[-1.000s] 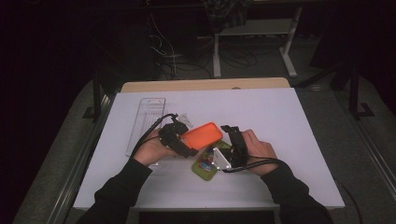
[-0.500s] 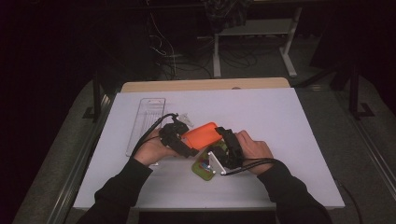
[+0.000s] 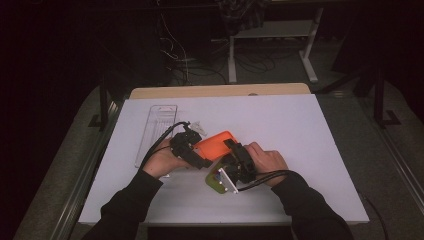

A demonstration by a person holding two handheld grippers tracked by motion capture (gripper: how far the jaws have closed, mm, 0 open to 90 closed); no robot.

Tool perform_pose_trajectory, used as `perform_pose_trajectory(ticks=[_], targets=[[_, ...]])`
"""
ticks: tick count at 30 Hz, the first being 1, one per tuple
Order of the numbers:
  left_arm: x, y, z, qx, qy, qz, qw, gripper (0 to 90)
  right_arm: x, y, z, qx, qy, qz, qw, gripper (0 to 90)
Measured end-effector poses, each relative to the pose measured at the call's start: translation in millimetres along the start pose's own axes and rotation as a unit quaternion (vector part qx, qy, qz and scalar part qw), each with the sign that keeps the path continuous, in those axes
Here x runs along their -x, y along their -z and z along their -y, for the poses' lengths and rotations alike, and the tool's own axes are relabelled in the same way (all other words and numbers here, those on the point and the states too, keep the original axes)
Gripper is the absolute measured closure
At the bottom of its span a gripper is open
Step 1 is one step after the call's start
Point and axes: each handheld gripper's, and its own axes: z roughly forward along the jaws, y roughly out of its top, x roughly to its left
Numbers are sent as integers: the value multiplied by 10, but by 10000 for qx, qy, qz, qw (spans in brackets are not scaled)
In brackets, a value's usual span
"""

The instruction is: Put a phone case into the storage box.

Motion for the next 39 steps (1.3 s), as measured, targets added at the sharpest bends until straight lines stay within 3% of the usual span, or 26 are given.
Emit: perform_pose_trajectory(ticks=[2,3,5,8,13,15,17,18,21,23,32,34,39], targets=[[19,-11,2,52,55,26,10000,157,-4,0,-21,28,75,37,10000,395],[14,0,-7,-53,-51,23,10000,157,-6,0,-31,-2,80,30,10000,411],[47,-19,-8,89,81,32,9999,157,-18,-1,-42,-27,165,39,9999,453],[63,-10,-12,113,112,33,9999,157,-24,0,-51,-66,161,1,9998,504],[20,16,-15,41,-14,46,10000,157,-31,1,-52,-77,201,1,9998,621],[40,3,-15,181,155,66,9997,157,-28,4,-53,-81,197,-4,9998,652],[41,11,-17,173,142,65,9997,157,-22,7,-56,-69,213,11,9997,687],[23,26,-19,60,-24,46,10000,157,-19,9,-58,-45,210,15,9998,700],[57,5,-21,161,113,59,9998,156,-19,18,-65,-66,211,27,9998,728],[59,1,-22,144,56,57,9999,155,-19,22,-74,-73,247,-1,9997,767],[41,10,-19,94,-104,58,9999,132,-28,37,-77,-138,228,23,9996,777],[71,17,-20,277,85,140,9995,105,-20,38,-74,-144,203,4,9997,778],[71,101,-27,400,8,146,9991,0,-8,46,-41,-191,99,5,9998,777]])
